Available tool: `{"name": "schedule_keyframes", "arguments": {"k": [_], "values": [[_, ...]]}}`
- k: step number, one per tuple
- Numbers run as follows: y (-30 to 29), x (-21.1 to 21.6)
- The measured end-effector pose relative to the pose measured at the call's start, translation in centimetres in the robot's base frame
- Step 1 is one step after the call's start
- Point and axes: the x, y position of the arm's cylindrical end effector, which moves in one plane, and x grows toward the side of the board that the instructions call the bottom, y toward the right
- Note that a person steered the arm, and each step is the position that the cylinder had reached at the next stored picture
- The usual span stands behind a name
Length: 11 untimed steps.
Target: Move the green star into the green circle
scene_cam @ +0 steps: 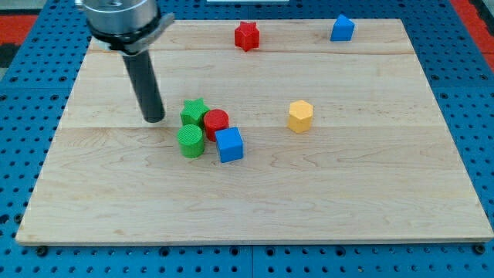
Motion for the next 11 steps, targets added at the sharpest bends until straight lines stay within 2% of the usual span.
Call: {"name": "schedule_keyframes", "arguments": {"k": [2, 3, 4, 5, 8, 11], "values": [[-0.6, -5.2], [0.3, -5.7], [4.2, -5.8], [6.5, -4.4], [6.5, 1.9], [6.3, 1.9]]}}
